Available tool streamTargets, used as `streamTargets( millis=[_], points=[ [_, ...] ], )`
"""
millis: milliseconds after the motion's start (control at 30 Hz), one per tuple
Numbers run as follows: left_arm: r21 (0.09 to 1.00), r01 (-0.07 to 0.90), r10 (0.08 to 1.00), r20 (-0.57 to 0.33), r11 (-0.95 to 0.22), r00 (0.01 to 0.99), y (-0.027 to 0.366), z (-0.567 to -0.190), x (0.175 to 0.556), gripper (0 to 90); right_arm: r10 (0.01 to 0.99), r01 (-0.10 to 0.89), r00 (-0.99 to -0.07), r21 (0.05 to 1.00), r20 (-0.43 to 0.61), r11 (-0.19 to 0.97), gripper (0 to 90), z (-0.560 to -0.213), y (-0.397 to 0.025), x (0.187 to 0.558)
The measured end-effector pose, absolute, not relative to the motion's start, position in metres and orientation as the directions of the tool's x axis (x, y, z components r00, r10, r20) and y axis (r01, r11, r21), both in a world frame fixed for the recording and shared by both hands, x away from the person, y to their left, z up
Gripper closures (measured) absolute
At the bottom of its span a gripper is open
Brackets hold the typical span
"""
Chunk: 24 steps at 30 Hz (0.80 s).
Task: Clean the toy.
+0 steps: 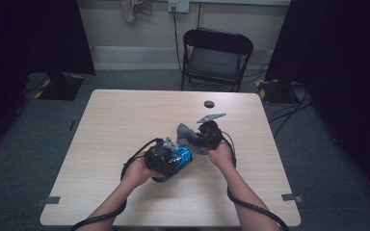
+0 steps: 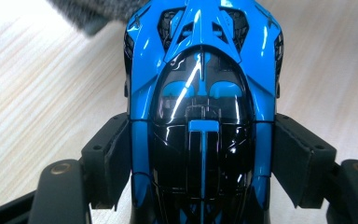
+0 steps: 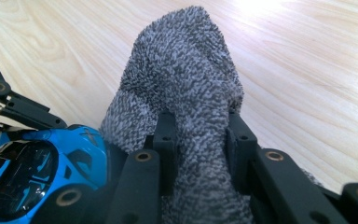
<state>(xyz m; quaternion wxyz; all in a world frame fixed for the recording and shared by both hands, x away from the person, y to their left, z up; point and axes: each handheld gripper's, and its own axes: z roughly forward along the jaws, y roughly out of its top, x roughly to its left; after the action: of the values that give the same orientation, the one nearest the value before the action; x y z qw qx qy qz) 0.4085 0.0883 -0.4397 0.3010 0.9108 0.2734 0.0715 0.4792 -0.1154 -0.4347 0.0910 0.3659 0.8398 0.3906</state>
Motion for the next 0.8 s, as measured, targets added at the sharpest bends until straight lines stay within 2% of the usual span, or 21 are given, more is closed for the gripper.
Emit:
streamTargets(
  millis=[467, 800],
  points=[
    [0.61, 0.472, 0.563, -0.05, -0.637, 0.825, 0.088, -0.434, 0.41, 28.1, 0.639, 0.543, -0.75, 0.709, 0.169, 0.45, 72.2, -0.425, -0.124, 0.47],
    [0.61, 0.518, 0.623, -0.051, -0.599, 0.781, 0.104, -0.433, 0.417, 28.1, 0.635, 0.527, -0.754, 0.729, 0.166, 0.436, 72.3, -0.421, -0.128, 0.463]
  ],
)
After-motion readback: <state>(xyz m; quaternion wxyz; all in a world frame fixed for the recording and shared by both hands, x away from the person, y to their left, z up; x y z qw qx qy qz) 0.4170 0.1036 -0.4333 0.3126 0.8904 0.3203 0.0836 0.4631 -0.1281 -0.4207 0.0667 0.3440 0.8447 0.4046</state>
